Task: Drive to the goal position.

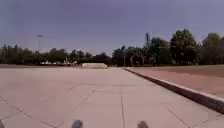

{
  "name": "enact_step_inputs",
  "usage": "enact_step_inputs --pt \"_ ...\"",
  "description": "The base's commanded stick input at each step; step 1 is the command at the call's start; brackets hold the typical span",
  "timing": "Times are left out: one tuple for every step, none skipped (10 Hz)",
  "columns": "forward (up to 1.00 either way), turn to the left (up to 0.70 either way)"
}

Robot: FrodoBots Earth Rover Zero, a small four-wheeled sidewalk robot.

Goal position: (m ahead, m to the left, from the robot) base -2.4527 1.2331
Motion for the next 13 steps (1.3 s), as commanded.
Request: enact_step_inputs --pt "0.85 0.00" --pt "0.85 0.00" --pt "0.33 0.00" --pt "0.00 0.00" --pt "0.00 0.00" --pt "0.00 0.00" --pt "0.00 0.00" --pt "0.00 0.00" --pt "0.00 0.00" --pt "0.00 0.00" --pt "0.00 0.00" --pt "0.11 -0.05" --pt "0.65 -0.26"
